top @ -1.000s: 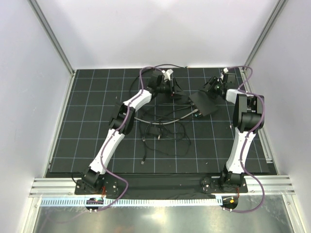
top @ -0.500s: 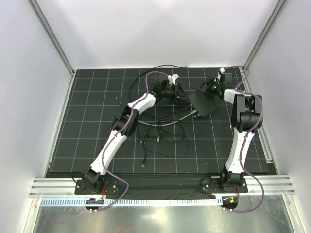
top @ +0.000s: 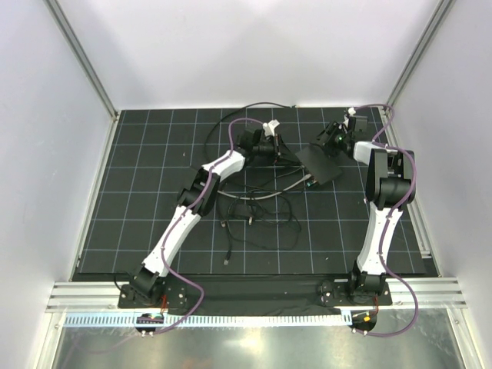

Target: Pull the plug from the switch port

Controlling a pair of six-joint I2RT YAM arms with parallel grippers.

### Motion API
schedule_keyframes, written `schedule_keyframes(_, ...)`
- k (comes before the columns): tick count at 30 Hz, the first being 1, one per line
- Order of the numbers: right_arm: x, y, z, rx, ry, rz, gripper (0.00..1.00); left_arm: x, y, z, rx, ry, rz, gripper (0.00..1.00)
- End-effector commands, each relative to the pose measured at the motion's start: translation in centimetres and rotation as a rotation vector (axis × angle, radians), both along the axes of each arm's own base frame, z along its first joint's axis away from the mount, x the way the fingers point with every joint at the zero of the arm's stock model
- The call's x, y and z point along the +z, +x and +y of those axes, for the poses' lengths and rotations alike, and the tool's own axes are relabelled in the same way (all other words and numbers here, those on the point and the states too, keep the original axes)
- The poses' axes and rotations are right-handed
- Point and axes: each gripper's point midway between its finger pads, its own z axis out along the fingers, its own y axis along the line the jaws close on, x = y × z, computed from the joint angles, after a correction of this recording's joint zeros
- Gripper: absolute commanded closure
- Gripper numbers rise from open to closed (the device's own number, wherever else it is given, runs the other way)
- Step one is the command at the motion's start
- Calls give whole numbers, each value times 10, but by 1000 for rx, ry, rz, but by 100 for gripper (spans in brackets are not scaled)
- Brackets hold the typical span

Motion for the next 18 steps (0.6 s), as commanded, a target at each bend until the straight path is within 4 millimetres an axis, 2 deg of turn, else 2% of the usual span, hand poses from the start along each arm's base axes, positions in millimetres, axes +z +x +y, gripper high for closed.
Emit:
schedule_keyframes(1, -8, -5, 10, 21, 3, 25, 45, -28, -12, -2, -29, 3, 73, 80)
schedule_keyframes(5, -7, -7, 12, 23, -20, 30, 45, -25, -11, -2, -25, 0, 64, 91)
schedule_keyframes(6, -4, -6, 11, 12, -46, 27, 45, -24, -10, -2, -25, 1, 58, 97)
schedule_keyframes(7, -9, -13, 14, 21, -79, 61, 45, -26, -11, -2, -25, 9, 63, 100)
schedule_keyframes(8, -5, -12, 13, 17, -112, 62, 44, -26, -11, -1, -25, 12, 61, 100)
schedule_keyframes(9, 1, -10, 2, -33, -188, 66, 44, -28, -11, -1, -24, 20, 64, 100)
schedule_keyframes(10, 2, -18, -4, -42, -241, 101, 42, -29, -12, 0, -29, 27, 61, 100)
schedule_keyframes(11, 9, -21, 5, -16, -313, 93, 41, -28, -12, 0, -30, 27, 56, 100)
schedule_keyframes(12, 27, -24, -1, -40, -377, 82, 39, -28, -13, 0, -34, 28, 56, 100)
schedule_keyframes(13, 29, -33, -18, -95, -472, 127, 38, -29, -14, 1, -39, 39, 51, 100)
schedule_keyframes(14, 38, -37, -20, -103, -526, 126, 37, -30, -14, 1, -37, 46, 51, 100)
schedule_keyframes(16, 62, -51, -28, -123, -575, 124, 36, -30, -14, 2, -41, 48, 49, 100)
schedule_keyframes(18, 73, -59, -27, -104, -573, 129, 36, -31, -16, 1, -48, 51, 45, 100)
